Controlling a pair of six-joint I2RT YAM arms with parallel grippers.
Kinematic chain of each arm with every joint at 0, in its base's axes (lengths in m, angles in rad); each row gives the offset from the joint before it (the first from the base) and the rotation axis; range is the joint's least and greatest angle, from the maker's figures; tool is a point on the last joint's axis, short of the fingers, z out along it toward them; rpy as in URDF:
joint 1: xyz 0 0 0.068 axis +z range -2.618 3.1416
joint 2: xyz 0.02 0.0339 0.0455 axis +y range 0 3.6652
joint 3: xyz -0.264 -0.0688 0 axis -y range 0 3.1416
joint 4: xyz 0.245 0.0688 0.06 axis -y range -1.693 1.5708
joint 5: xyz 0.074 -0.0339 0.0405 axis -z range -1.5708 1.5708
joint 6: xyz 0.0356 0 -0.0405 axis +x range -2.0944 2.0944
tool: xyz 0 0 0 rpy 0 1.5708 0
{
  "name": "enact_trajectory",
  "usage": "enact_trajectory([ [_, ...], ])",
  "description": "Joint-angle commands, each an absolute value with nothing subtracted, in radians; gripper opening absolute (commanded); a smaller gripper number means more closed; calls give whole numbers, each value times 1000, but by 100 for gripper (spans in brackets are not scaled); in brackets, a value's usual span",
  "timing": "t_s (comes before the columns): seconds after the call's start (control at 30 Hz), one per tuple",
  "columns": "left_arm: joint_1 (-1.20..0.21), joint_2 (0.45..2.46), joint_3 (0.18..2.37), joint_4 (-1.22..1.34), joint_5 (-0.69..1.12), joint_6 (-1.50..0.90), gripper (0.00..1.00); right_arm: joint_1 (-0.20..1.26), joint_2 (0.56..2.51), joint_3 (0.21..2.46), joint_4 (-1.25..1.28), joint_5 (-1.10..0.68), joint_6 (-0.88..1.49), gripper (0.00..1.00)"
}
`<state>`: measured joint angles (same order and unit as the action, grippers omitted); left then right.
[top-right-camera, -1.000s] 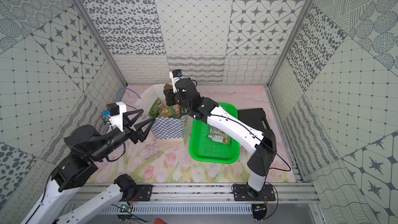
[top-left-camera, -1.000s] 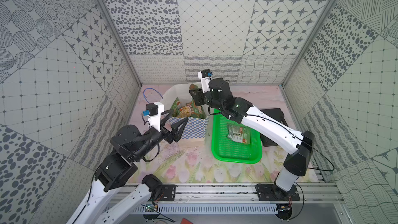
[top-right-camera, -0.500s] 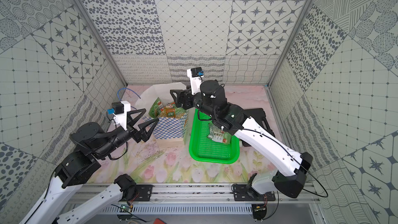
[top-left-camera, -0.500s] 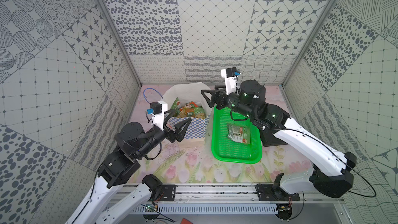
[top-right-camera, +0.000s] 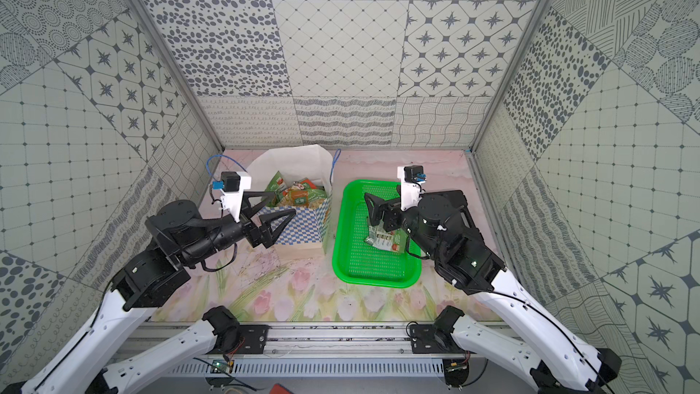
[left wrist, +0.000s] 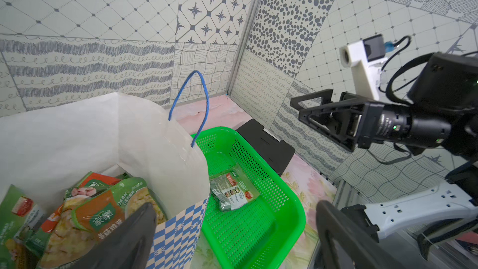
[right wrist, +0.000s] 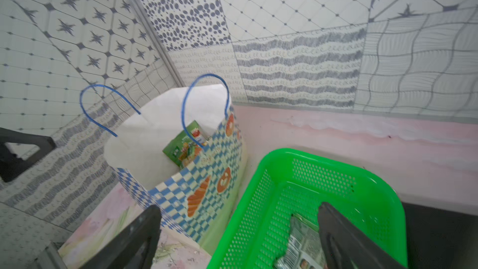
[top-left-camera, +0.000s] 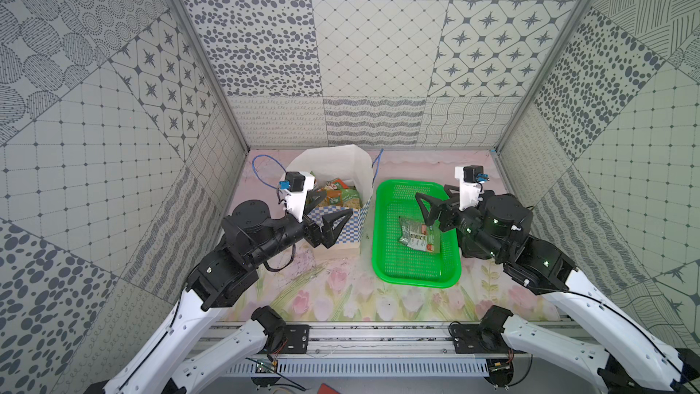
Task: Place the condiment packets inside the bag
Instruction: Pick up the condiment packet from the storage box.
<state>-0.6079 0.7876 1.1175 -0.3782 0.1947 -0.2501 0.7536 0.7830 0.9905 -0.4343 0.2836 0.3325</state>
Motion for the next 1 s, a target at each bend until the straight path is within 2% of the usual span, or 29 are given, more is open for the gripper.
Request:
enact_trajectory([
  [0.0,-654,886,1205,-417,306,-340,99,711,688,888,-412,395,329,97],
  [0.13,-773,954,1254,-480,176,-328,100,672,580,755,-385,482,333,97],
  [0.43,-1041,1227,1453,-596,-104,-353,99,666,432,641,-346,689,350,97],
  [0.67,-1133,1465,1628,-712,-196,-393,99,666,313,602,-351,813,360,97],
  [0.97,-1144,1712,1745,-808,-233,-423,99,666,259,577,-342,852,366,97],
])
